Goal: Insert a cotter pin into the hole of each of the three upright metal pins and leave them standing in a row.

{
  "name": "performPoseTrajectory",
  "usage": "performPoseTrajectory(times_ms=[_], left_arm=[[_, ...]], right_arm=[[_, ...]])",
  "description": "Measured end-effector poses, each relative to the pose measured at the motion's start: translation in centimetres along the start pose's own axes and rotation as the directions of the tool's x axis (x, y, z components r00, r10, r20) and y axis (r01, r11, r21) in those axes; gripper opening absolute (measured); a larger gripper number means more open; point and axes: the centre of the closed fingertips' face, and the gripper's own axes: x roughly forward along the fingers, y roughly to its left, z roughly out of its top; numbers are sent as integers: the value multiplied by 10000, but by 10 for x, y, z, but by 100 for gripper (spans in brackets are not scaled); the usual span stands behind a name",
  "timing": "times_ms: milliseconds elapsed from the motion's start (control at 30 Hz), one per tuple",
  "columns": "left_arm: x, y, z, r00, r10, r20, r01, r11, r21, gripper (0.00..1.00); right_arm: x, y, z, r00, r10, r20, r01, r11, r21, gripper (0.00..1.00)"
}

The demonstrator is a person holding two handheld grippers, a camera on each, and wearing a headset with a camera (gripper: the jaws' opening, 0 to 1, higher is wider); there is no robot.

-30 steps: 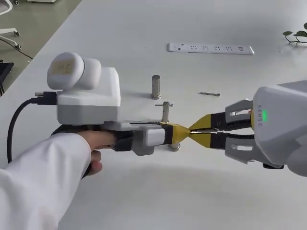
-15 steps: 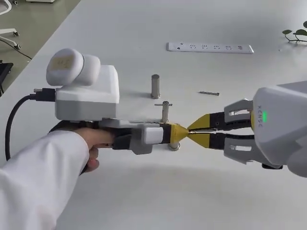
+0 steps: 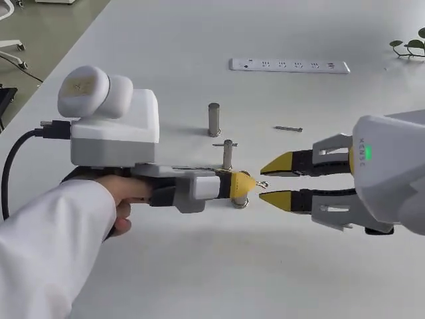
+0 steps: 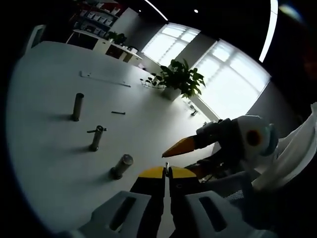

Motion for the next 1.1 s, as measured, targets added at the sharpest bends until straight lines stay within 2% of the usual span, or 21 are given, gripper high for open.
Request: performPoseTrajectory(times_ms=[67,100,167,200,267,300,367,400,433,500,533,600,667,700,767,800,833,933,1100], left_arm=[[-1,-2,2,10000,-88,9,88,9991,407,0],[-2,-3,1,9999,-132,-64,136,9980,621,0],[-2,-4,1,9998,-147,-109,156,9965,823,0],[-3,-4,1,9997,-181,-143,193,9964,823,0],[-3,-6,0,9992,-325,-228,349,9929,1135,0],[-4,-6,0,9987,-397,-306,439,9872,1534,0],[-4,-6,-2,9983,-406,-425,483,9785,2005,0],[-5,-6,-2,9980,-388,-506,501,9681,2456,0],[-5,-6,-2,9979,-384,-516,505,9645,2590,0],[-5,-7,-2,9971,-474,-598,646,9415,3307,0],[-5,-9,-2,9968,-561,-566,736,9204,3839,0],[-5,-13,-4,9946,-774,-696,1006,8848,4550,0],[-5,-16,-5,9925,-947,-776,1208,8608,4943,0],[-5,-17,-6,9918,-1008,-786,1267,8557,5017,0],[-5,-18,-7,9908,-1052,-855,1341,8536,5034,0],[-5,-19,-9,9896,-1108,-915,1422,8476,5113,0],[-5,-21,-10,9883,-1202,-941,1519,8331,5318,0],[-5,-25,-13,9848,-1349,-1098,1732,8195,5464,0],[-4,-28,-13,9822,-1479,-1157,1875,8093,5567,0]], right_arm=[[0,5,-1,9993,327,206,-341,9968,719,17],[0,5,0,9983,413,405,-465,9896,1361,17],[-1,7,2,9954,606,740,-740,9779,1954,17],[-1,6,0,9942,565,919,-788,9622,2608,19],[-2,6,1,9908,651,1188,-995,9449,3120,25],[-3,5,2,9888,674,1330,-1108,9290,3530,26],[-3,3,4,9852,642,1587,-1217,9147,3854,23],[-5,5,4,9834,739,1655,-1370,9011,4115,23],[-5,4,4,9829,768,1675,-1407,8998,4129,22],[-5,8,4,9796,980,1756,-1658,8877,4296,18],[-6,9,5,9773,1026,1855,-1758,8809,4394,16],[-6,10,8,9726,1001,2097,-1887,8670,4613,12],[-6,12,8,9723,1019,2102,-1908,8655,4631,12],[-5,12,8,9725,1022,2094,-1898,8686,4577,12],[-5,14,8,9722,1095,2068,-1945,8695,4541,10],[-6,16,8,9715,1142,2078,-1986,8706,4501,9],[-5,17,8,9701,1215,2102,-2072,8656,4559,8],[-6,19,10,9674,1261,2195,-2168,8607,4607,6],[-8,25,11,9616,1573,2251,-2467,8549,4564,3]])
